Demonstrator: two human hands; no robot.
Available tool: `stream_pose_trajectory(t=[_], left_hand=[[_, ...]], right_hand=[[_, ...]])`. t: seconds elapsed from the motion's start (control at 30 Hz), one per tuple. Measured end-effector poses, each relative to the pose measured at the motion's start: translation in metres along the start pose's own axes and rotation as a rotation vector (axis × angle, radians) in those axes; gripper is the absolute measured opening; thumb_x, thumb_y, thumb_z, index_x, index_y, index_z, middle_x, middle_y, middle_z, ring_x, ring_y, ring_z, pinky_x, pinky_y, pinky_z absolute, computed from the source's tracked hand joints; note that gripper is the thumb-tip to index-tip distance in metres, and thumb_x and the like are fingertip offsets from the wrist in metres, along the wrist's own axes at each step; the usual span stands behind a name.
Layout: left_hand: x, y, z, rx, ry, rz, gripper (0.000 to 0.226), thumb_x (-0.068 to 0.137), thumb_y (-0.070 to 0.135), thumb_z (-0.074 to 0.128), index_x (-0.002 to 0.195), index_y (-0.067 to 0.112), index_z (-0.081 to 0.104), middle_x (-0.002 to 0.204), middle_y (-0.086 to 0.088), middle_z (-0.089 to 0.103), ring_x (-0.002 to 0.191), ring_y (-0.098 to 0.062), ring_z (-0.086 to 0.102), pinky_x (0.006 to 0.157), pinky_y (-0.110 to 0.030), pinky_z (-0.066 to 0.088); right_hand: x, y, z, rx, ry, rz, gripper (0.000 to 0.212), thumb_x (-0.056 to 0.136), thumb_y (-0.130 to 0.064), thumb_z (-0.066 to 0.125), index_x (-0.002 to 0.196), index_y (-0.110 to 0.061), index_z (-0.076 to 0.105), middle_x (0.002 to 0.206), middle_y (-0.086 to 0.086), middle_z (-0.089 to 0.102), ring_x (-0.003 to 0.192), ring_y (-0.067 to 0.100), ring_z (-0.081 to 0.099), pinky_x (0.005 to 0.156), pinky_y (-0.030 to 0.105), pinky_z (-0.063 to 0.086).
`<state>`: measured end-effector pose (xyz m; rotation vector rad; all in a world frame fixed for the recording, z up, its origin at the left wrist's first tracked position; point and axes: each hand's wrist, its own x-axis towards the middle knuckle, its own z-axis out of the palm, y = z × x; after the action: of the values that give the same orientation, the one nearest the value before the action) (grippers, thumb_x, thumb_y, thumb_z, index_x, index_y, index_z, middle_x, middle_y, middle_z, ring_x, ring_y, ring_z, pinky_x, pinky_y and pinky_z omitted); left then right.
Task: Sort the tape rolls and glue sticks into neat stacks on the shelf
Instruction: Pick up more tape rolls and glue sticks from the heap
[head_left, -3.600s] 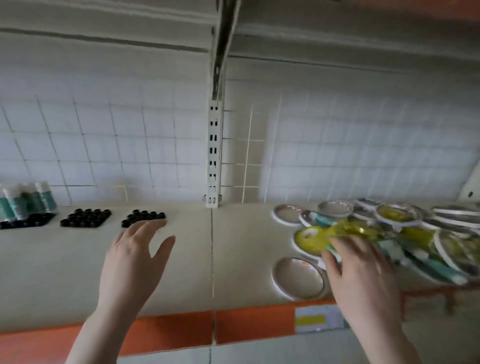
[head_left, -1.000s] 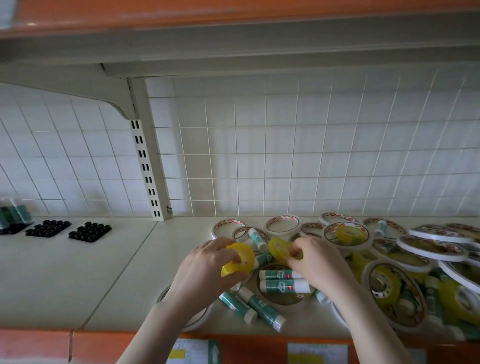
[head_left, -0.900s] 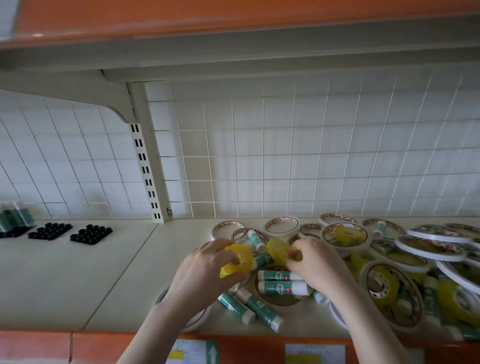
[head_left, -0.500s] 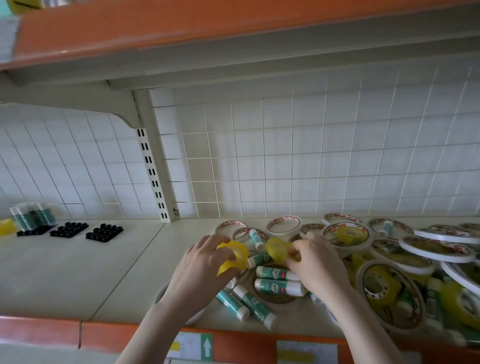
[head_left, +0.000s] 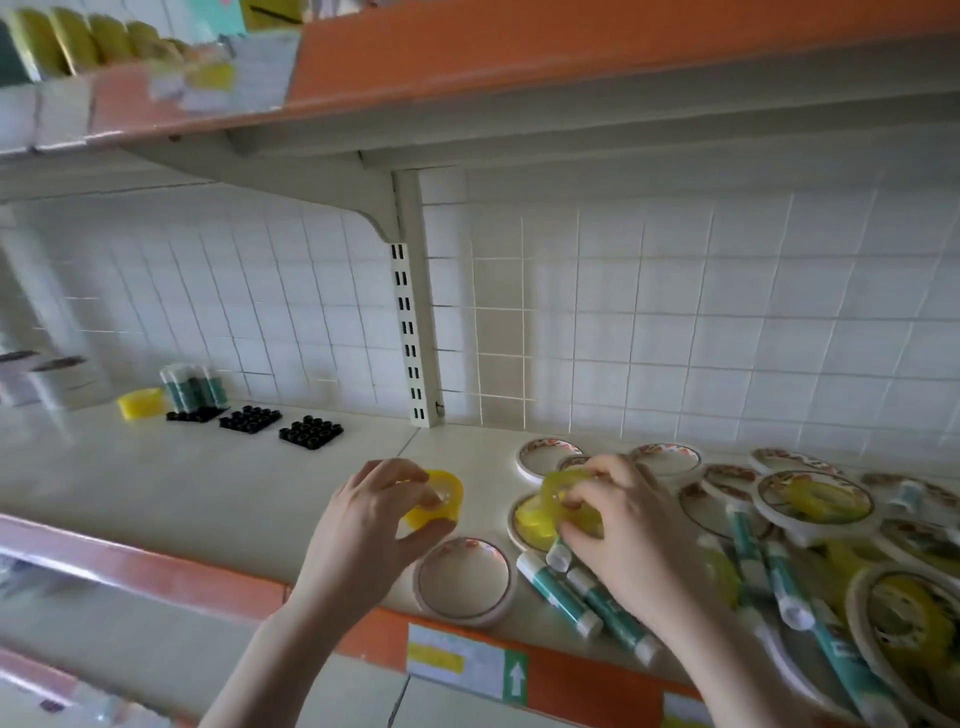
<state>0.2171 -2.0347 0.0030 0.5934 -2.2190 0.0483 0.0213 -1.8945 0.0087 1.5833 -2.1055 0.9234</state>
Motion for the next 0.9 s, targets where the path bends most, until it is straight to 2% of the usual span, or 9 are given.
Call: stream_pose_trajectory(t=[0.13,0.3,0.47,0.63,0.77,0.9], left_hand=[[-0.021,-0.051,-0.032,0.024,0.019,-0.041,0.037,0.073,0.052,0.053,0.076,0.02,0.072,0.089,0.008,0.064,0.086,-0.006,0.05,0.064,-0.03,0.052],[-0.053,-0.139,-0.081,0.059,0.036,-0.083,0.036,0.073,0.052,0.053,0.077,0.021,0.072,0.089,0.009,0.064,0.086,-0.006,0.051,0.067,-0.03,0.053],[-0.079,-0.24,-0.134,0.06,0.031,-0.105,0.037,0.074,0.053,0.053,0.077,0.021,0.071,0.089,0.009,0.064,0.084,-0.009,0.056,0.069,-0.031,0.053],[-0.093,-0.325,-0.179,0.076,0.026,-0.124,0.037,0.074,0.053,0.054,0.078,0.021,0.071,0.09,0.008,0.065,0.083,-0.014,0.059,0.069,-0.032,0.053],[-0.1,-0.386,-0.199,0.089,0.034,-0.148,0.036,0.073,0.052,0.056,0.079,0.021,0.072,0.09,0.008,0.065,0.083,-0.012,0.055,0.07,-0.029,0.051],[-0.096,-0.445,-0.201,0.089,0.054,-0.178,0.025,0.068,0.041,0.068,0.08,0.019,0.073,0.089,0.007,0.066,0.083,-0.007,0.049,0.07,-0.026,0.048]], right_hand=[[0.011,-0.051,0.038,0.069,-0.042,-0.055,0.029,0.047,-0.02,0.09,0.067,-0.02,0.068,0.084,0.0,0.061,0.07,0.024,0.064,0.061,0.033,0.053],[0.026,-0.136,0.098,0.104,-0.105,-0.025,0.027,0.049,-0.02,0.089,0.067,-0.02,0.069,0.081,-0.001,0.061,0.072,0.024,0.063,0.062,0.032,0.053],[0.047,-0.231,0.153,0.136,-0.105,0.02,0.016,0.068,-0.022,0.08,0.081,-0.017,0.072,0.096,-0.002,0.06,0.093,0.021,0.058,0.08,0.029,0.044],[0.072,-0.311,0.204,0.153,-0.118,0.029,0.013,0.072,-0.023,0.077,0.081,-0.017,0.072,0.097,-0.002,0.06,0.094,0.021,0.057,0.077,0.028,0.042],[0.098,-0.36,0.24,0.162,-0.123,0.031,0.012,0.073,-0.026,0.076,0.081,-0.018,0.071,0.095,-0.005,0.059,0.093,0.02,0.056,0.072,0.024,0.037],[0.126,-0.393,0.279,0.154,-0.134,0.033,0.014,0.076,-0.028,0.074,0.086,-0.019,0.071,0.103,-0.006,0.058,0.099,0.017,0.054,0.078,0.023,0.037]])
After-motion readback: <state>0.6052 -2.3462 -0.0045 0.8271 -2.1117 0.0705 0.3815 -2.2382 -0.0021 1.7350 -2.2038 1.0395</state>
